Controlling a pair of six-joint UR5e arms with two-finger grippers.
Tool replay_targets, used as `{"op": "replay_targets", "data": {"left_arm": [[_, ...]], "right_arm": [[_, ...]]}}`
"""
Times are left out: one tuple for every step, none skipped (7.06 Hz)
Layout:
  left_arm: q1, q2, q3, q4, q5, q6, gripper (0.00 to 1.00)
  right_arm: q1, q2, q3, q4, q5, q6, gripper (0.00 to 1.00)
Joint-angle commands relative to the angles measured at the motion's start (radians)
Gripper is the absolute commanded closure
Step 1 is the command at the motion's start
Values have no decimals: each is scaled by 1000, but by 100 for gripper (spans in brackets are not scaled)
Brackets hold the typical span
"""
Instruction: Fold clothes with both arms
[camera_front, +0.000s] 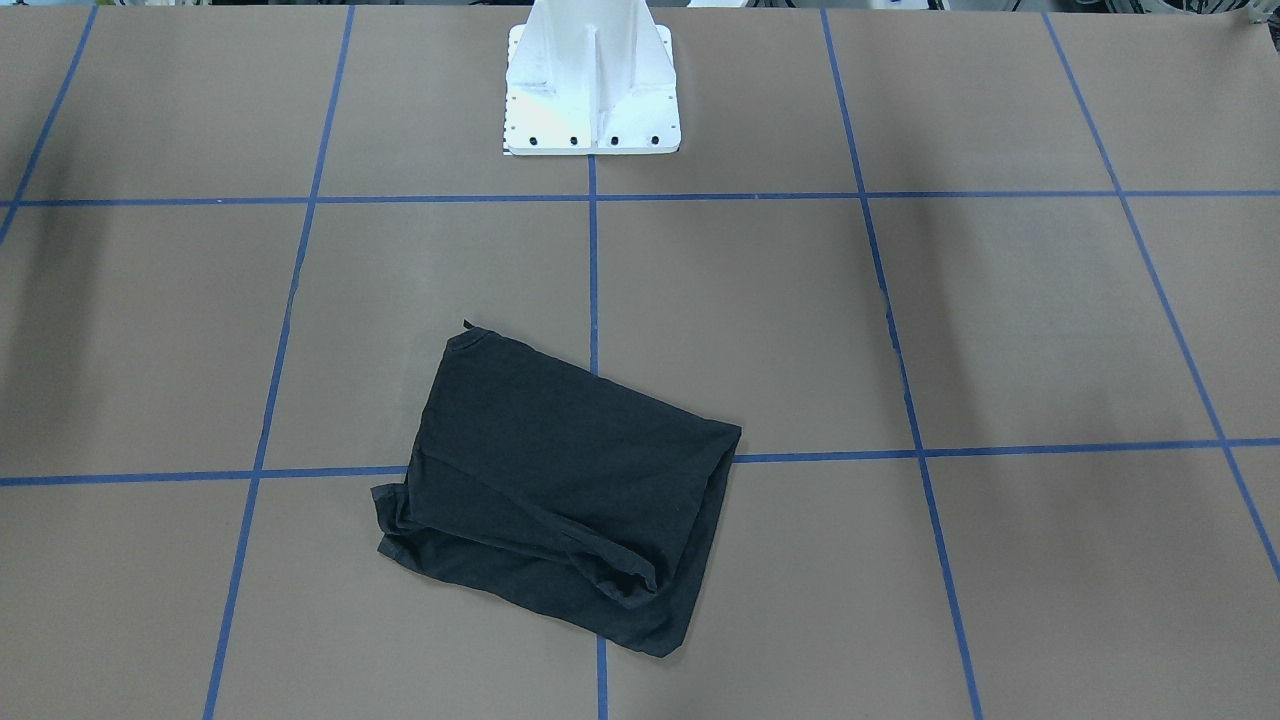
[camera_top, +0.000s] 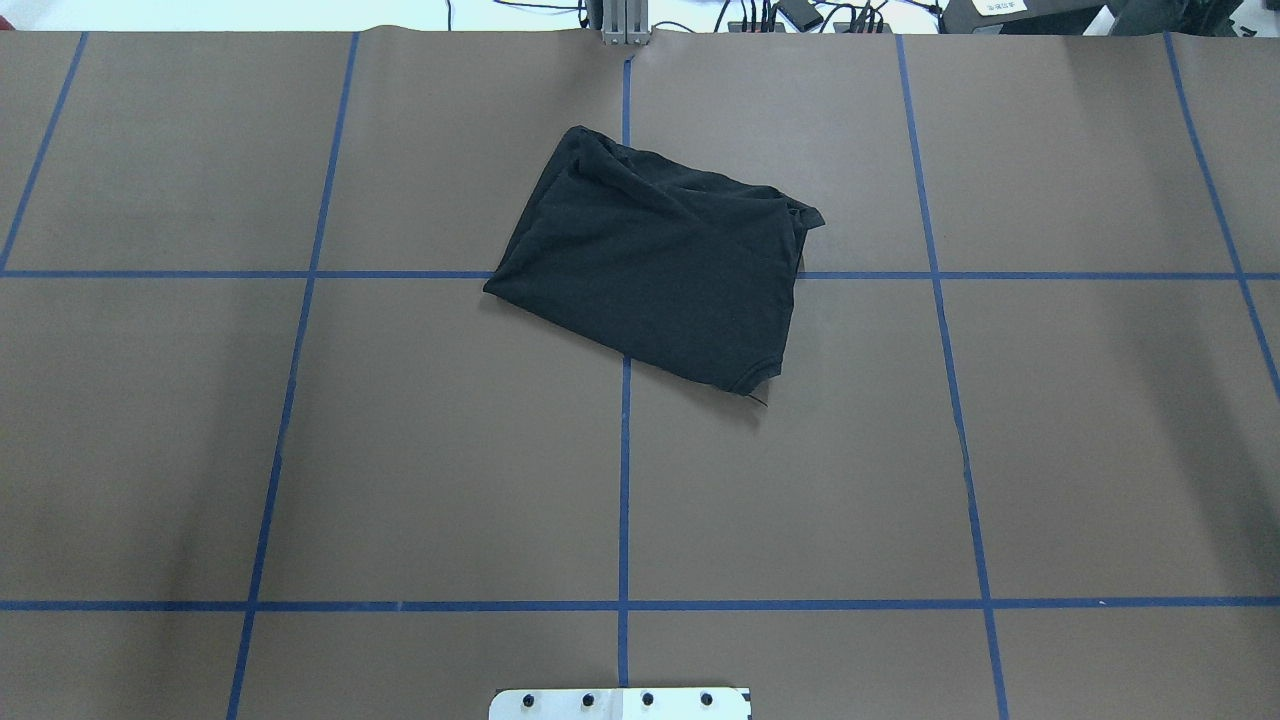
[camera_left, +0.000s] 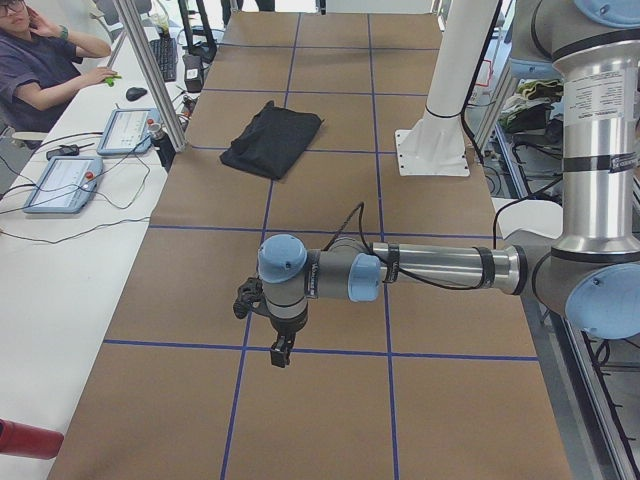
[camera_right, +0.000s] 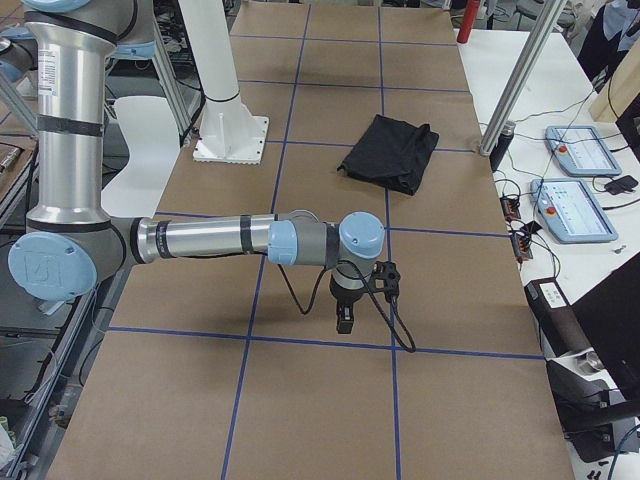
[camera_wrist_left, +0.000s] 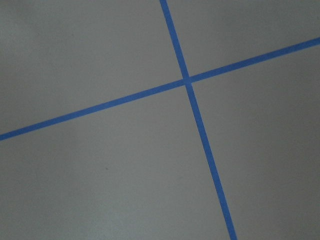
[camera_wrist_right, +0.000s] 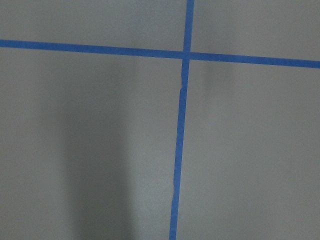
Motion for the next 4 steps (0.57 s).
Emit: {"op": "replay_targets", "data": {"left_arm": [[0,9,-5,-6,-2,0,0],[0,8,-7,-8,-32,-29,0],[0,5,-20,-30,-58,-137,0],[0,9,-22,-66,-58,-191,0]], "right_arm": [[0,-1,1,2,-1,0,0],[0,-1,2,2,-1,0,0],[0,1,2,3,-1,0,0],[0,2,2,3,-3,0,0]]}}
